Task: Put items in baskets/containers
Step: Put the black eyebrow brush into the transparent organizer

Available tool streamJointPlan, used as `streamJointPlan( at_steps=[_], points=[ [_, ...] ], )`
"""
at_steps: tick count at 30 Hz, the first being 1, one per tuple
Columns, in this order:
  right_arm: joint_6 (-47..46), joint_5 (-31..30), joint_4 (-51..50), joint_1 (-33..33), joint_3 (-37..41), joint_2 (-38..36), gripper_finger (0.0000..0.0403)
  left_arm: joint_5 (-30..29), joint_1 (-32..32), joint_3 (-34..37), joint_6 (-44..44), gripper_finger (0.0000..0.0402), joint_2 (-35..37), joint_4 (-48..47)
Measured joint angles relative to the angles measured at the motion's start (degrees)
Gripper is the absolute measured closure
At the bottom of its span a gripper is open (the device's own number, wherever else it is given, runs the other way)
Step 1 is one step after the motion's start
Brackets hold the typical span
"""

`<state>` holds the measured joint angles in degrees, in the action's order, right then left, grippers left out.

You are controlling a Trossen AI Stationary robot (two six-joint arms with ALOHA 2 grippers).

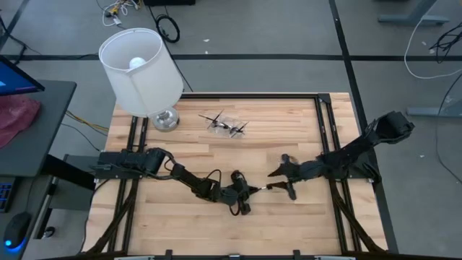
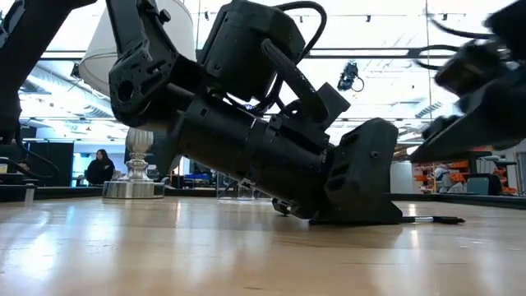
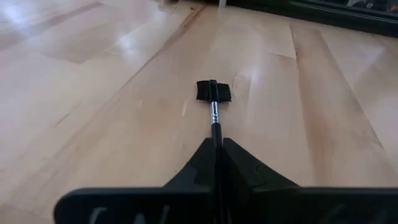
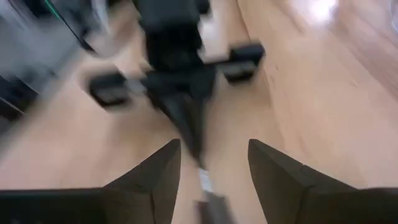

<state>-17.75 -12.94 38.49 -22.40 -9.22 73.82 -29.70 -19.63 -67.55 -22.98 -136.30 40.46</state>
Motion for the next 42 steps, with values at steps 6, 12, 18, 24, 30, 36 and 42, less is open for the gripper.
streamJointPlan(
  at_steps=[6,12,18,24,30,36,42],
  points=[
    [-8.9,-1.4,16.5,-3.1,7.9,0.2,0.0228,-0.8,0.1,0.2,0.9,0.0389,-0.2,3.5],
    [-9.7,-1.6,16.0,-4.3,5.8,2.9,0.0249,-2.4,0.3,0.5,4.2,0.0391,1.6,7.3],
    [-8.0,-2.8,15.8,-4.3,4.6,4.6,0.0247,-8.0,0.7,0.6,6.9,0.0387,4.9,6.9],
    [-6.7,-2.8,15.7,-4.3,2.0,8.6,0.0219,-13.3,0.8,0.7,8.7,0.0391,6.9,4.4],
    [-8.8,-2.3,17.0,-4.3,-0.9,14.9,0.0196,-19.5,0.2,0.6,10.7,0.0386,10.6,0.8],
    [-5.9,-6.6,28.0,1.0,-3.2,20.1,0.0196,-20.8,-0.9,0.6,12.1,0.0391,12.4,0.3],
    [-4.7,-1.7,34.8,5.8,-3.0,20.9,0.0209,-25.4,-2.5,0.5,13.1,0.0385,12.6,0.4]
  ],
)
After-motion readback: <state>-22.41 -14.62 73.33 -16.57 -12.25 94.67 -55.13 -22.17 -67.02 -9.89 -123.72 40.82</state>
